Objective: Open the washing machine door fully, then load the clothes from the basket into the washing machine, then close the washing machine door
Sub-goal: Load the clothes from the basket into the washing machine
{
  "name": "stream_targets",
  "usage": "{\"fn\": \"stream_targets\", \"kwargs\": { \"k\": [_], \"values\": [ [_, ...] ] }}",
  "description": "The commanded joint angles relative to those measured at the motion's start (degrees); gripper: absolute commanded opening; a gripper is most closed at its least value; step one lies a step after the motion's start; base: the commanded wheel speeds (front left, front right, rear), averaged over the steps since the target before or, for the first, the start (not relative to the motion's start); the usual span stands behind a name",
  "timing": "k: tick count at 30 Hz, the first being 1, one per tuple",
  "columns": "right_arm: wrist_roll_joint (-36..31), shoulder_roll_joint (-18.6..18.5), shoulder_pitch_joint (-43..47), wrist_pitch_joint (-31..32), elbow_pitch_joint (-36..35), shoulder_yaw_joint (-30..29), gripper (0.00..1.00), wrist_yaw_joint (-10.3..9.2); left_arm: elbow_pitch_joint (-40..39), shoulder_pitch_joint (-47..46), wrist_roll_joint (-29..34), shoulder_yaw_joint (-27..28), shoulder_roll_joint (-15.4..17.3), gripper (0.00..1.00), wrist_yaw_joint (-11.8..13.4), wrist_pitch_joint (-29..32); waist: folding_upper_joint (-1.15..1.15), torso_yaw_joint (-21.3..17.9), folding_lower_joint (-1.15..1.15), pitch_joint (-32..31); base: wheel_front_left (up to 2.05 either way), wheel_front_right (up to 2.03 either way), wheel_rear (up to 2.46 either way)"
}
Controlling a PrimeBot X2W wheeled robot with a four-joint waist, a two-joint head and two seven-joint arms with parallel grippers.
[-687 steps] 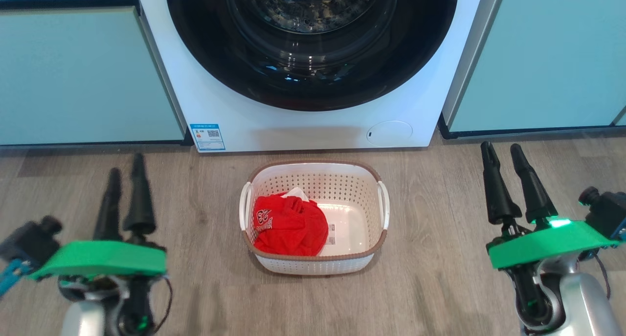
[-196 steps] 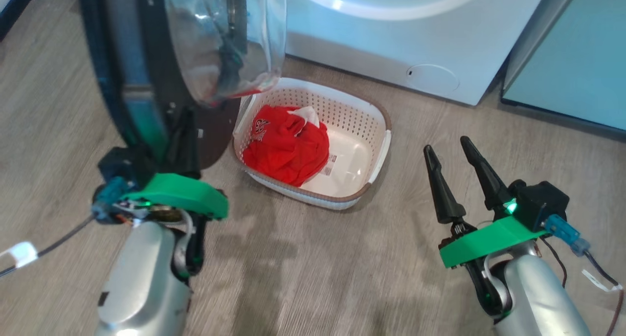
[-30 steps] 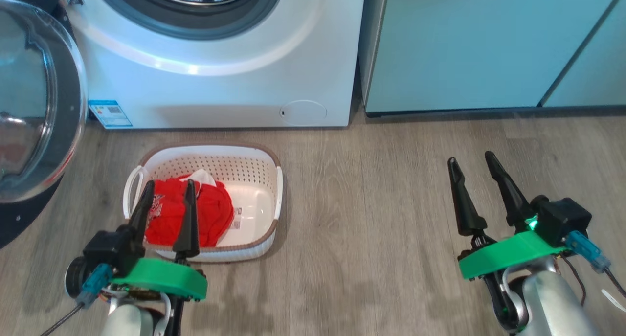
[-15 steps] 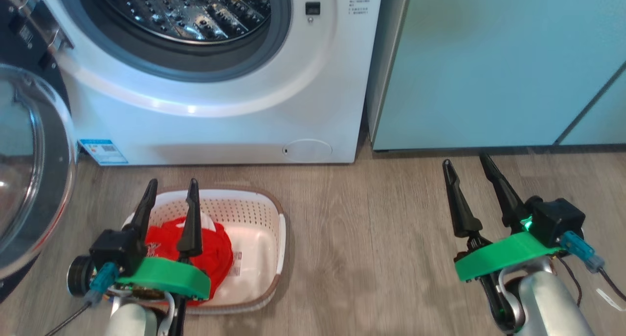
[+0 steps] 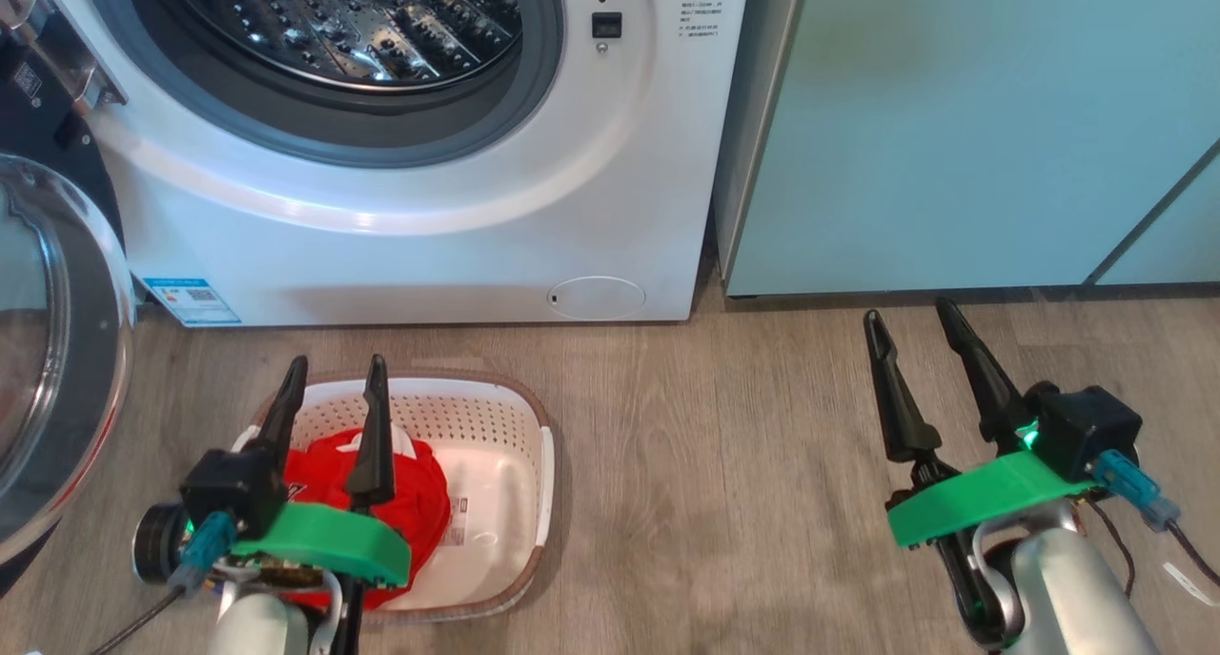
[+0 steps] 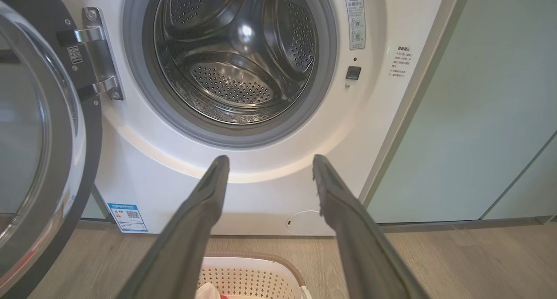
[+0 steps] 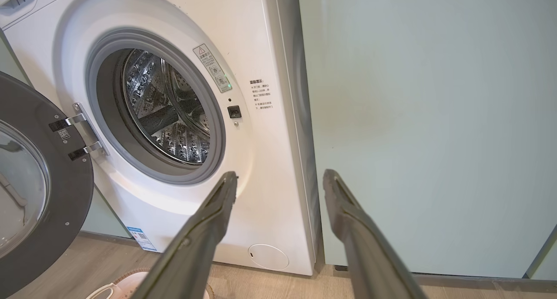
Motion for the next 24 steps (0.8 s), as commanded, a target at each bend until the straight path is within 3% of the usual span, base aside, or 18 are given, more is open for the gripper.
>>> {"fn": "stream_targets", "kwargs": {
  "k": [1, 19, 24],
  "values": [
    [0.1, 0.3, -1.7, -0.5, -1.9, 1.2, 1.0, 0.0, -1.7, -2.6, 0.2, 1.7, 0.6, 1.0, 0.2, -0.3, 0.0, 0.0, 0.0, 0.1, 0.0, 0.0, 0.0],
    [0.3, 0.3, -2.0, -0.5, -2.5, 0.9, 1.0, 0.0, 1.3, -3.1, 1.1, 1.9, 0.6, 1.0, 0.6, -0.3, 0.0, 0.4, 0.0, 2.0, 0.0, 0.0, 0.0],
    [-0.2, 0.3, -2.9, -0.5, -3.0, 0.9, 1.0, 0.0, 9.4, -5.0, 4.8, 1.3, 0.6, 1.0, 1.2, -0.3, 0.0, 0.5, 0.0, 5.8, 0.0, 0.0, 0.0]
  ]
}}
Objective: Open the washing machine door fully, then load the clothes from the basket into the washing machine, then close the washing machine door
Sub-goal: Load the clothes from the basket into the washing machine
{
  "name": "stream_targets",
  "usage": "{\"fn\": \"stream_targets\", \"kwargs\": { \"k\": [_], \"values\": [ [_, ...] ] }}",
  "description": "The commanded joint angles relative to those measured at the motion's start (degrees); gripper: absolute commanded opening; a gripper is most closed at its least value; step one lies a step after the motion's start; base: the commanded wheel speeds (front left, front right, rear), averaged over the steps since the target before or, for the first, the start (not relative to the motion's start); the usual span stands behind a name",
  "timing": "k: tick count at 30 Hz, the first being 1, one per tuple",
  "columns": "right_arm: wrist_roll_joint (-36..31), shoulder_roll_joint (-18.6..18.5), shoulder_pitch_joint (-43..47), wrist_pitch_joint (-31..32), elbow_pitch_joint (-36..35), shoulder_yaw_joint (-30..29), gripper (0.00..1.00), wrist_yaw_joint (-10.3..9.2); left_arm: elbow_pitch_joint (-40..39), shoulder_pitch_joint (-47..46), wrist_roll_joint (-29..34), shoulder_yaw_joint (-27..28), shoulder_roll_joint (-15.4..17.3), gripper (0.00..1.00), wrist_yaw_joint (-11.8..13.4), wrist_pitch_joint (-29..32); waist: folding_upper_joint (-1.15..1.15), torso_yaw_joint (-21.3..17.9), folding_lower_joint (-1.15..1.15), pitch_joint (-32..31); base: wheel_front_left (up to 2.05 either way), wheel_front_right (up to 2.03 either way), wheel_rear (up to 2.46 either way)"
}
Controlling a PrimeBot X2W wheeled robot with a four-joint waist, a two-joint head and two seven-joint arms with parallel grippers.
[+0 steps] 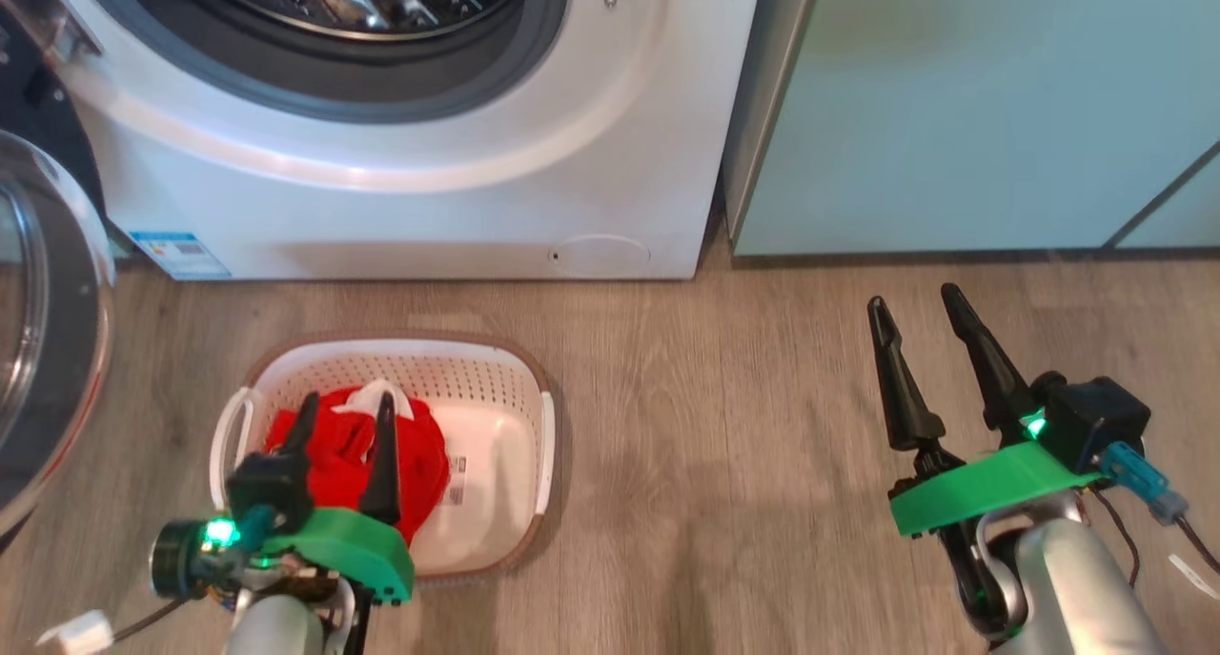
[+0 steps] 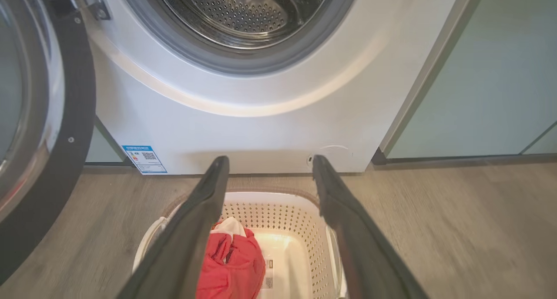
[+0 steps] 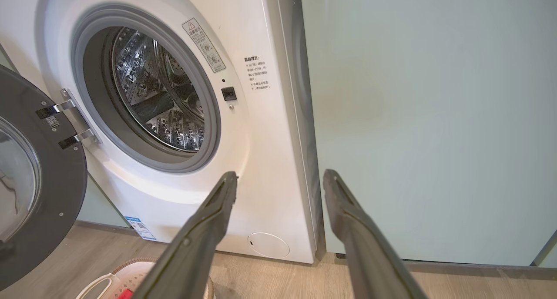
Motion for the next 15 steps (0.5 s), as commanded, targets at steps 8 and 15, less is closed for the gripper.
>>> {"fn": "stream_targets", "kwargs": {
  "k": [8, 15],
  "values": [
    [-0.6, 0.3, -5.3, -0.5, -3.1, 2.1, 1.0, 0.0, 15.3, -9.7, 5.4, 0.2, 3.4, 1.0, 0.4, -0.3, 0.0, -1.4, 0.0, 9.8, 0.0, 0.0, 0.0],
    [-1.1, 0.3, -7.8, -0.5, -4.3, 2.4, 1.0, 0.0, 31.3, -19.8, 8.1, -1.8, 6.7, 1.0, 0.3, -0.3, 0.0, -3.2, 0.0, 18.1, 0.0, 0.0, 0.0]
  ]
}}
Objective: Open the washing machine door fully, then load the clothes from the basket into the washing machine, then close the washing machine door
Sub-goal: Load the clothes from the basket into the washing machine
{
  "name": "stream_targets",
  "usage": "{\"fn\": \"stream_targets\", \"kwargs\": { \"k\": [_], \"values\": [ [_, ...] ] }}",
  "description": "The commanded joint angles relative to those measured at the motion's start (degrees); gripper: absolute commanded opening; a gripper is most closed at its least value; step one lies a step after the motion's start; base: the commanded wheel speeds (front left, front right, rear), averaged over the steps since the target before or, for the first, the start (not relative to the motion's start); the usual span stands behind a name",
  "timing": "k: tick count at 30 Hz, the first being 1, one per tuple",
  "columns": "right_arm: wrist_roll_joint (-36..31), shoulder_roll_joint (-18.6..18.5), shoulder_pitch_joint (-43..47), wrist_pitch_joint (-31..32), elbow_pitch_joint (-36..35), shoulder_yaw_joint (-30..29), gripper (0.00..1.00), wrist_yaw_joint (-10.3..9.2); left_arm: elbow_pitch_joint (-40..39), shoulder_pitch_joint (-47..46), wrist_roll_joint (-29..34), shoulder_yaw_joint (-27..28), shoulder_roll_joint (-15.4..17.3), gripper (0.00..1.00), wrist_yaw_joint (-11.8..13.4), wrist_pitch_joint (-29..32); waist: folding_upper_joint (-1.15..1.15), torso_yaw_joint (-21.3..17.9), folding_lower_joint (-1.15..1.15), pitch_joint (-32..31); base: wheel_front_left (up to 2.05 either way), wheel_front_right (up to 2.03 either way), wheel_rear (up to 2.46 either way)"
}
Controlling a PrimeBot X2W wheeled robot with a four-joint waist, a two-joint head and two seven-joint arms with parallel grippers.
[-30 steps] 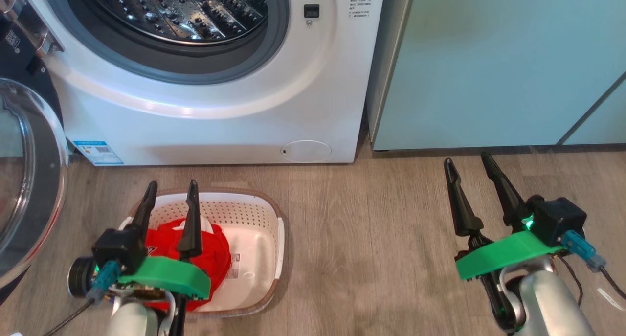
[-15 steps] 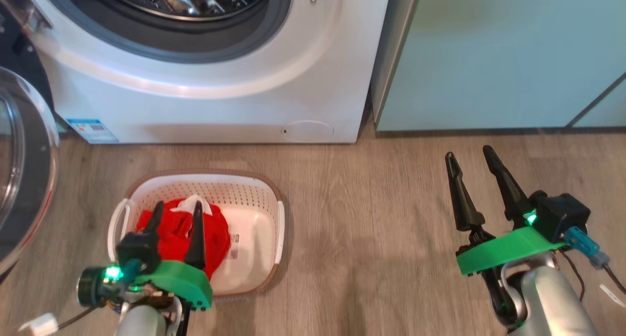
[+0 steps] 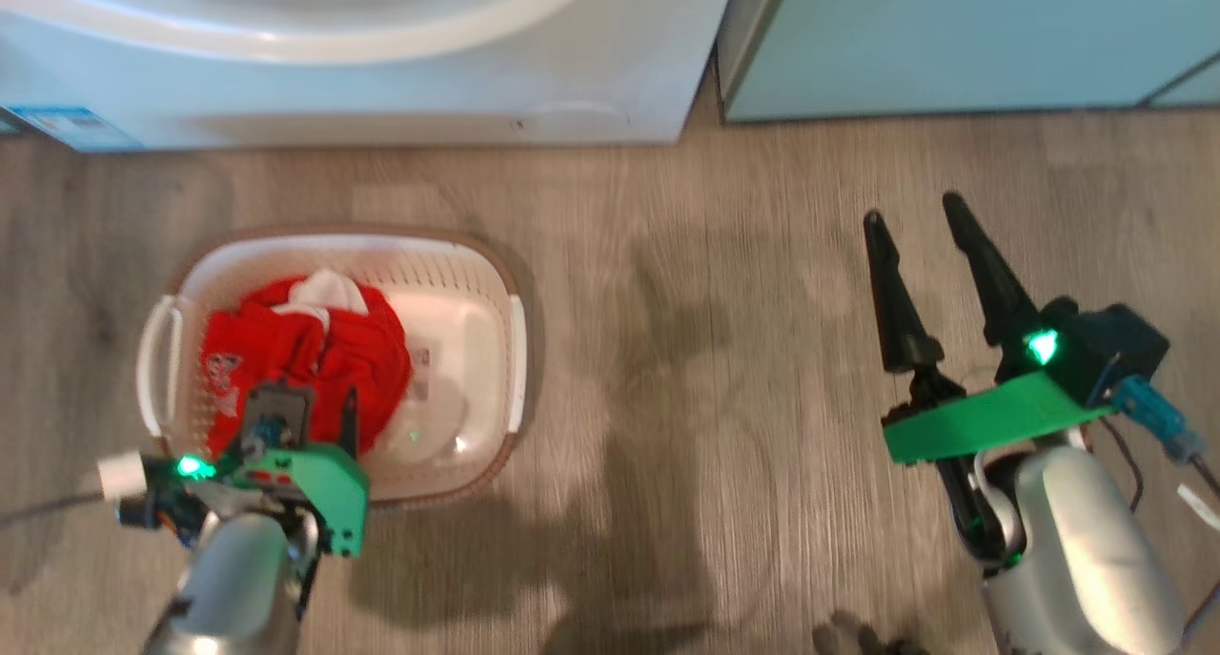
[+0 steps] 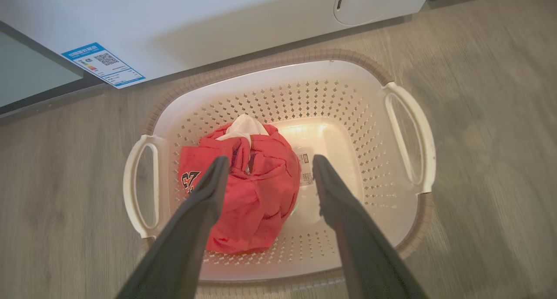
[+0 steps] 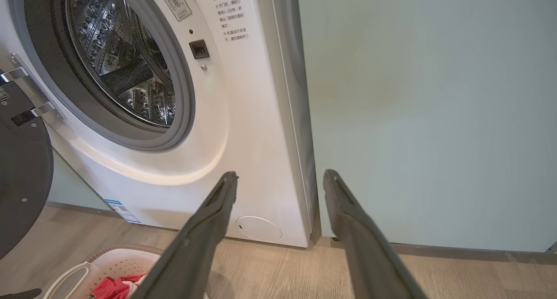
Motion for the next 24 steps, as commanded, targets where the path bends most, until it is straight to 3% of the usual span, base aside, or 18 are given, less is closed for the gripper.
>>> {"fn": "stream_targets", "kwargs": {
  "k": [1, 13, 24],
  "values": [
    [-0.5, 0.3, -1.8, -0.5, -2.3, 1.3, 1.0, 0.0, 2.1, -3.1, 0.8, 1.1, 2.4, 1.0, -0.1, -0.3, 0.0, -1.6, 0.0, 5.0, 0.0, 0.0, 0.0],
    [-0.5, 0.3, -4.4, -0.5, -4.3, 0.7, 1.0, 0.0, 20.9, -16.7, 3.4, -2.0, 6.7, 1.0, -1.0, 3.1, 0.0, -4.7, 0.0, 14.9, 0.0, 0.0, 0.0],
    [-0.3, 0.3, -6.0, -0.5, -6.0, 1.9, 1.0, 0.0, 24.2, -21.5, 3.0, -2.4, 9.5, 1.0, 1.5, 8.9, 0.0, -6.5, 0.0, 21.2, 0.0, 0.0, 0.0]
  ]
}}
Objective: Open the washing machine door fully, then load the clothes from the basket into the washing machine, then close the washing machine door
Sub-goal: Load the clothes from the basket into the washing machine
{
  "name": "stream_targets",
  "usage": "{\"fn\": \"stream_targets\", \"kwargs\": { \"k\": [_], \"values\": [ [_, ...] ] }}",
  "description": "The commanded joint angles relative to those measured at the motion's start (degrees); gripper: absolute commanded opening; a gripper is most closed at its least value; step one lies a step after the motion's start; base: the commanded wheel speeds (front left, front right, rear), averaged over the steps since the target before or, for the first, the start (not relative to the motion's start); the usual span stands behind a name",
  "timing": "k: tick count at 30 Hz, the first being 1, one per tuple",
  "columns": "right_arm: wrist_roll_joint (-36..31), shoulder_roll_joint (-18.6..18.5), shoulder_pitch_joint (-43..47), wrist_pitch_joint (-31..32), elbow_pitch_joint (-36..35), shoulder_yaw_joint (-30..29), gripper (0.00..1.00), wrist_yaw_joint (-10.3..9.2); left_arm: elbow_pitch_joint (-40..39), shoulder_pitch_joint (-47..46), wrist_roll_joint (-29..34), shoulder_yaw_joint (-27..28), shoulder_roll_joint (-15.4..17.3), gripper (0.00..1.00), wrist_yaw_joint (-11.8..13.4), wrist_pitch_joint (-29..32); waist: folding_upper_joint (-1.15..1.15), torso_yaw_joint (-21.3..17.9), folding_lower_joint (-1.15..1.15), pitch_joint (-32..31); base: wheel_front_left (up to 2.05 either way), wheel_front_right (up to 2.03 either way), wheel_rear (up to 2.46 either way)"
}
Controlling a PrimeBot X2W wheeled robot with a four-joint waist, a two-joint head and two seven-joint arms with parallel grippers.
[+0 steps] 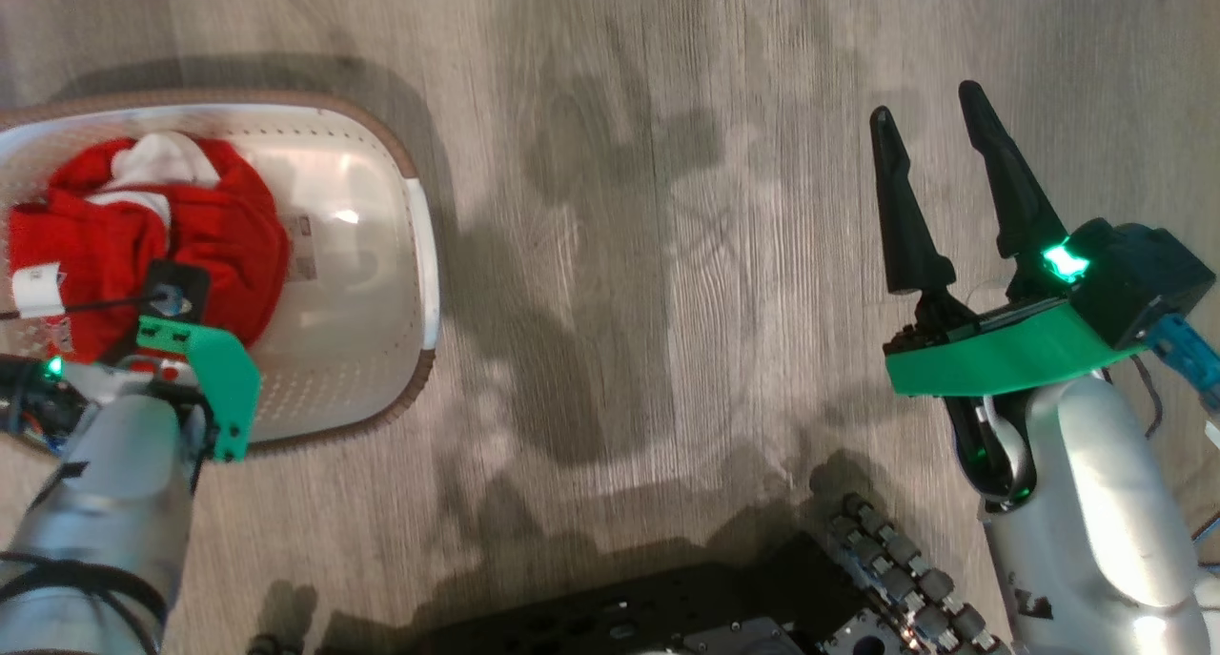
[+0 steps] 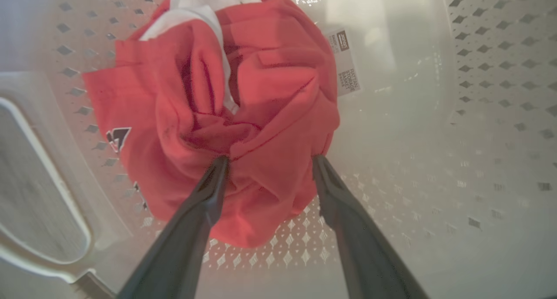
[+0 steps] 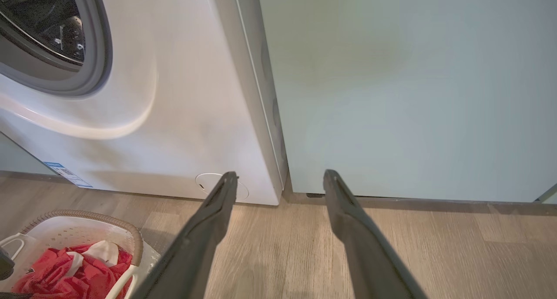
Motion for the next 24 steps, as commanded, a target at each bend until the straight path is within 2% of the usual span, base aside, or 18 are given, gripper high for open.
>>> {"fn": "stream_targets", "kwargs": {
  "k": [1, 9, 17, 18, 20, 24],
  "values": [
    [0.2, 0.3, 0.7, -0.5, -1.9, 1.3, 1.0, 0.0, 0.1, 0.2, 0.1, 1.1, 3.3, 1.0, 0.7, 0.6, 0.0, -0.6, -0.01, 1.8, 0.0, 0.0, 0.0],
    [0.6, 0.3, 0.0, -0.5, -2.8, 2.1, 1.0, 0.0, 0.4, -2.5, -0.4, 0.9, 6.1, 1.0, 1.6, 1.8, 0.0, -1.6, -0.01, 5.7, 0.0, 0.0, 0.0],
    [1.2, 0.3, -0.6, -0.5, -2.9, 2.8, 1.0, 0.0, 0.5, -4.2, -1.9, 1.1, 7.0, 1.0, 0.9, 3.7, 0.0, -2.5, -0.01, 7.4, 0.0, 0.0, 0.0],
    [1.2, 0.3, -0.7, -0.5, -2.9, 2.9, 1.0, 0.0, 0.6, -4.3, -2.1, 1.2, 7.0, 0.92, 0.7, 4.2, 0.0, -2.7, -0.01, 7.5, 0.0, 0.0, 0.0],
    [1.4, 0.3, -0.9, -0.5, -2.8, 3.0, 1.0, 0.0, 0.6, -4.4, -2.3, 1.0, 7.1, 0.0, 0.2, 4.8, 0.0, -2.9, -0.01, 7.6, 0.0, 0.0, 0.0],
    [1.9, 0.3, -1.4, -0.5, -2.5, 3.1, 1.0, 0.0, 0.6, -4.2, -2.8, 0.8, 7.4, 0.0, -0.2, 5.0, 0.0, -3.2, -0.01, 7.3, 0.0, 0.0, 0.0]
  ]
}}
